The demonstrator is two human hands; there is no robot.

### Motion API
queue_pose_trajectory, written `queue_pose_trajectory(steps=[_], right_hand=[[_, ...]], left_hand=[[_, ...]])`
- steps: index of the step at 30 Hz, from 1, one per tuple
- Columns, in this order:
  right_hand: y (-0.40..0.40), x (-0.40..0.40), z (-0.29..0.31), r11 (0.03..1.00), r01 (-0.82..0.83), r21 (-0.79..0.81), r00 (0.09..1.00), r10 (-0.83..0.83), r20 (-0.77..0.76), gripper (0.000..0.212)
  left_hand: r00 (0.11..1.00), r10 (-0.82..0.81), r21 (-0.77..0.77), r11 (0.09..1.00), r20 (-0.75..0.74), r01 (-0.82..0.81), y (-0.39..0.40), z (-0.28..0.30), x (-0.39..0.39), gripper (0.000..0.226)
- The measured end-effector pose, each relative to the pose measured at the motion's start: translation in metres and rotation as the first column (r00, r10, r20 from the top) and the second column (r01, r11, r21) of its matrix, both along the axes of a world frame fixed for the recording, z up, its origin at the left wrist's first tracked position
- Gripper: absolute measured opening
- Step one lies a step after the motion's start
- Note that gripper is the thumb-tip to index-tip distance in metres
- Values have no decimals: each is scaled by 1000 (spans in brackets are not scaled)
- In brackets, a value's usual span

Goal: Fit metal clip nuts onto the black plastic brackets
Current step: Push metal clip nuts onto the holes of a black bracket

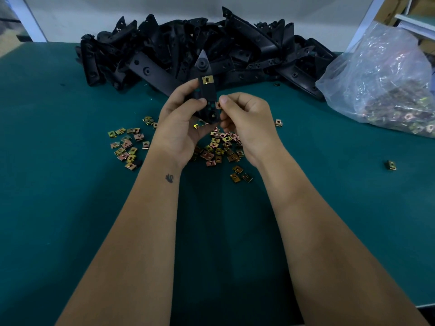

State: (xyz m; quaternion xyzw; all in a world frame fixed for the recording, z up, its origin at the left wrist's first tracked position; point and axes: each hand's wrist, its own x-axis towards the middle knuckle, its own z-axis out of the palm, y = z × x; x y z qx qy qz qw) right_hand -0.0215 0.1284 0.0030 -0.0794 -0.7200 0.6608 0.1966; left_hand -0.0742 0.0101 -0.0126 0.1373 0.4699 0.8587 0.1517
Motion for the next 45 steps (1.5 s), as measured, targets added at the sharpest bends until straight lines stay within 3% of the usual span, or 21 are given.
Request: queue_pose_trajectory(steps=[8, 19, 24, 27, 31, 35, 39, 42, 45], right_hand=[[1, 0, -3, 1000, 14, -7, 1000, -14, -22, 16], [-1, 0, -3, 990, -76, -120, 997, 76, -1, 24], [-1, 1, 1, 961, -155, -228, 988, 149, -44, 26], [-6, 0, 3, 980, -86, -180, 993, 71, -89, 20], [-11, -2, 4, 968, -30, -250, 994, 2, -113, 22], [-11, 1, 0, 995, -31, -99, 995, 21, -100, 9], [-10, 1, -1, 993, -19, -117, 996, 9, -86, 8], [-9, 3, 4, 987, 26, -158, 997, -37, -63, 6], [-6, 10, 6, 972, 77, -223, 994, -93, -64, 10]], left_hand=[[992, -13, -62, 998, -123, 6, -3, -4, 0, 31], [991, -25, -86, 996, -129, 14, 1, -7, 1, 31], [991, -71, 19, 997, -116, 74, -1, -4, 1, 40], [995, -76, 93, 992, -59, 81, 1, -1, 0, 46], [998, -65, 185, 981, 25, 59, 6, -3, -2, 37], [998, -13, 201, 980, 65, 0, 9, -2, 0, 47], [995, 47, 143, 988, 87, -59, 13, 2, 5, 24], [950, 279, 86, 952, 141, -292, 12, 7, 6, 23], [885, 454, -23, 890, 105, -455, 16, 9, 13, 25]])
